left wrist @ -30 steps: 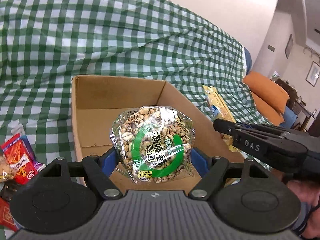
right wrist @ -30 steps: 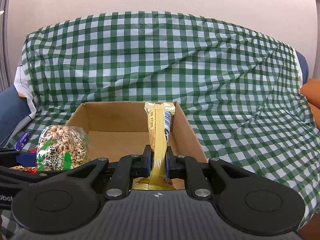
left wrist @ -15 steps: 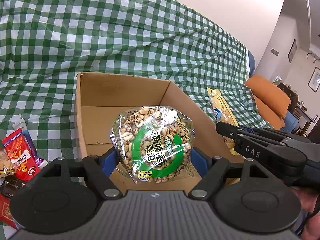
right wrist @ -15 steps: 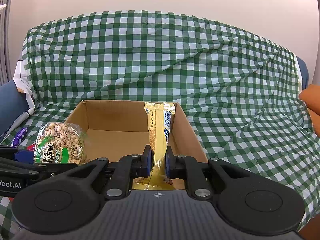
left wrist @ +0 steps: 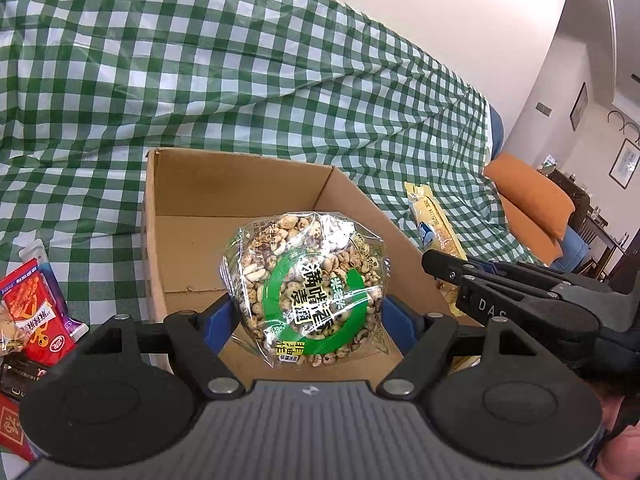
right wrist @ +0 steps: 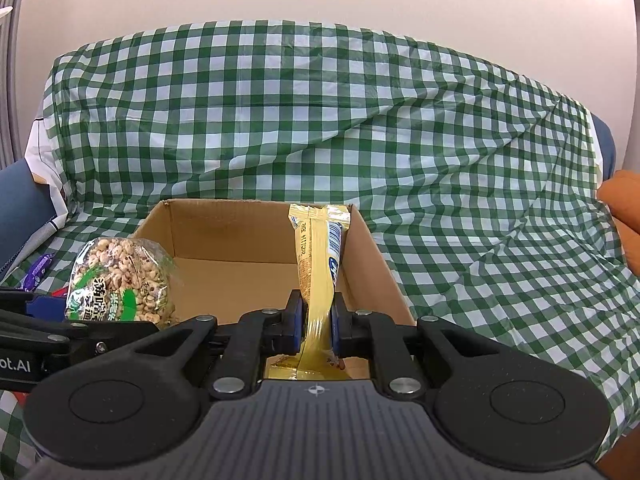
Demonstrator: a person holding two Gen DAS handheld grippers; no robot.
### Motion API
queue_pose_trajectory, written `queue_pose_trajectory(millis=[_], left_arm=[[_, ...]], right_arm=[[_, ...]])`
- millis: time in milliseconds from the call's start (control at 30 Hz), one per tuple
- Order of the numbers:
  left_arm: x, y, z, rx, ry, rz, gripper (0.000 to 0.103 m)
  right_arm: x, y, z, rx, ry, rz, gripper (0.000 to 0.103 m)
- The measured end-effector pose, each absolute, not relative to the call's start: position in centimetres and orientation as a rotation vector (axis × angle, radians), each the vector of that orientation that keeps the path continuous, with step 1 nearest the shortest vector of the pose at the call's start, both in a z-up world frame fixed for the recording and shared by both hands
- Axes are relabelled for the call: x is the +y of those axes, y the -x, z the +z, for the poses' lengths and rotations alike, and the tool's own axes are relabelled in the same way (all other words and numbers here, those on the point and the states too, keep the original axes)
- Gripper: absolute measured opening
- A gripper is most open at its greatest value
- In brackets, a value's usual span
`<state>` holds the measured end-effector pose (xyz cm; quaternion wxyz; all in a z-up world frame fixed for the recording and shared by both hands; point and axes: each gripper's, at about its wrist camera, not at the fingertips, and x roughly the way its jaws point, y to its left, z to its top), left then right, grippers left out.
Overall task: Organize snacks
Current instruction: 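Lower the grain bag into the box with the left tool while the right tool drops the yellow bar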
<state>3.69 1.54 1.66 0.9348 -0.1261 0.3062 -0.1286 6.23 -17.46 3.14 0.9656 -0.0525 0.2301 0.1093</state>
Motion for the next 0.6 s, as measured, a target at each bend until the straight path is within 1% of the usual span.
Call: queue_pose_trajectory(millis=[600], left_arm=[[1.35, -3.66, 1.77, 0.622, 0.265, -0.260, 0.082]], right_arm=[[-17.64, -6.33, 3.12, 0.462, 0.115, 0.223, 0.014]])
